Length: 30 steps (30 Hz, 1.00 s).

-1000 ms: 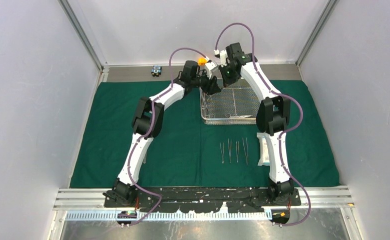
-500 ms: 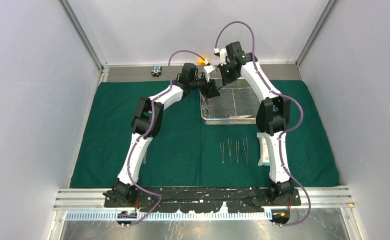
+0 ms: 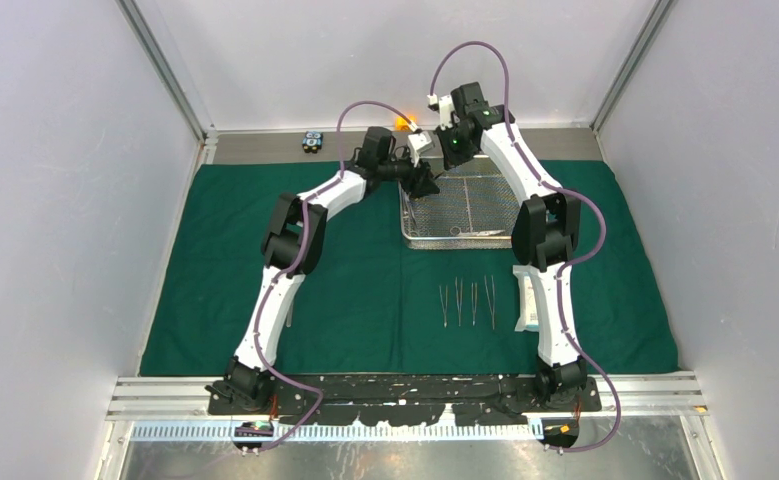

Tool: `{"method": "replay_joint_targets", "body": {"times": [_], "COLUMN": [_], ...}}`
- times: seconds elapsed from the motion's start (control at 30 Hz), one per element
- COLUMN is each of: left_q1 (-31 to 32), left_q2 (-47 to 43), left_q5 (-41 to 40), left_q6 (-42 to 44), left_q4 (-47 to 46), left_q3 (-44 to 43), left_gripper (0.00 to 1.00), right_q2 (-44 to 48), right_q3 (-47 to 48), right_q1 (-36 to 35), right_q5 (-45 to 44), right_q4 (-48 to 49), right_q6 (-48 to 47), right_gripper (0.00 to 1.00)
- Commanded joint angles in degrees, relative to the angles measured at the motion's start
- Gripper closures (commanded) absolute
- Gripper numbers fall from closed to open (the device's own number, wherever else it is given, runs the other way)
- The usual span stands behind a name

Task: Open and lay out the surgical kit
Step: Pick up the medical item from the container.

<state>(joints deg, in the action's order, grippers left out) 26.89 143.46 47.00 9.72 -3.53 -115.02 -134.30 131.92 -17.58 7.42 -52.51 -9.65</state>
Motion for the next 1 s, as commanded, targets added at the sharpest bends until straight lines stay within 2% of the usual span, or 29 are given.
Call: {"method": "replay_joint_targets", "body": {"times": [0.0,0.17,0.37,0.67,0.97], "left_q1": [-0.3,0.3,1.3,1.6,1.6], "left_q2": [-0.4,0.8,2.3,2.3,1.3], "left_q5": [-0.9,-4.1,-6.3,-6.0,-5.2], "left_q6": [2.3,2.5,4.0,5.1,5.1], "left_q4": [0.3,1.0,5.4,6.2,5.4], "left_q3": [-2.5,-4.8,-8.4,-8.5,-7.2], "left_gripper": [0.45,0.47,0.58,0.7,0.89], "right_q2": [1.7,1.7,1.8,1.7,2.0], "right_q3": [2.9,2.9,2.9,3.2,3.1], "right_q1": [-0.4,-0.4,-0.4,-0.4,-0.3], "right_q5": [1.1,1.5,1.6,1.8,1.5], "right_q4": [1.3,1.1,0.9,0.8,0.8], "right_q6": [1.2,1.5,1.5,1.6,1.9], "right_gripper": [1.0,0.99,1.0,1.0,1.0]}}
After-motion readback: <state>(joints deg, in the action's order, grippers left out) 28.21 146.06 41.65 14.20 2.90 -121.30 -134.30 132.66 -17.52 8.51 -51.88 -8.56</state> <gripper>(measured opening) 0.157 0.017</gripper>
